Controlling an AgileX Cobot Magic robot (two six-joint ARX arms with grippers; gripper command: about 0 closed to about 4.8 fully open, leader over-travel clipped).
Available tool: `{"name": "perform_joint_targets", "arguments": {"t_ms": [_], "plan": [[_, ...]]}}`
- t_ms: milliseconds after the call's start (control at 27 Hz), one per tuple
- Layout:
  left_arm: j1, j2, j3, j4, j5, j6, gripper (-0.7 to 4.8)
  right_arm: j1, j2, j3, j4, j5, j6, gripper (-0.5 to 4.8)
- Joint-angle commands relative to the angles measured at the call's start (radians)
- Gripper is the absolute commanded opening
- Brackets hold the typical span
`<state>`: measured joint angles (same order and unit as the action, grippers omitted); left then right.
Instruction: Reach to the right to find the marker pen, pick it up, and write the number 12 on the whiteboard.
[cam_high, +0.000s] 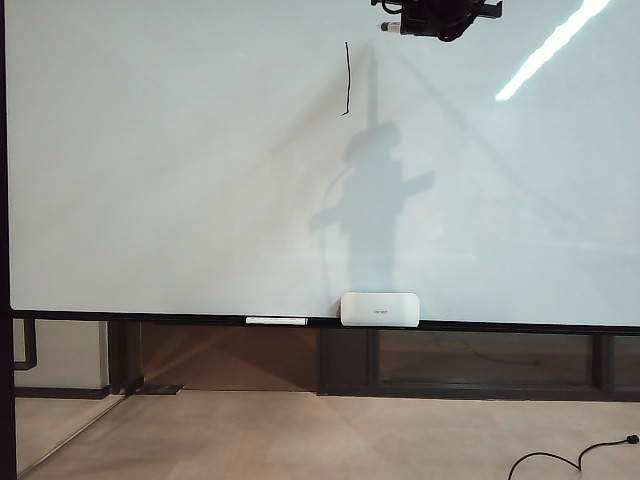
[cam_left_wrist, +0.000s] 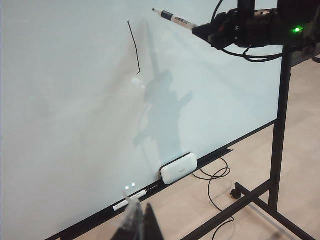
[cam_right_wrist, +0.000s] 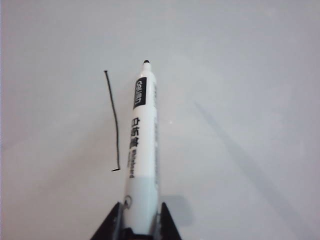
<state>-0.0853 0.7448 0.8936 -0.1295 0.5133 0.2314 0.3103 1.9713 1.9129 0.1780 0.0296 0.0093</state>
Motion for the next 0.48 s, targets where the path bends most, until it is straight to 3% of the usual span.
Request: {"name": "perform_joint_targets", "arguments": {"t_ms": [37,482], "plan": [[0.0,-0.002,0.003,0.023,0.007,-0.003,-0.05,0.003,-0.001,0.006,0.006,-0.029,0.001,-0.05],[0.0,-0.002,0.003,0.027,0.006,-0.003,-0.05,0.0,0.023,0.008,0.033,-0.031,0.001,-0.05]]}}
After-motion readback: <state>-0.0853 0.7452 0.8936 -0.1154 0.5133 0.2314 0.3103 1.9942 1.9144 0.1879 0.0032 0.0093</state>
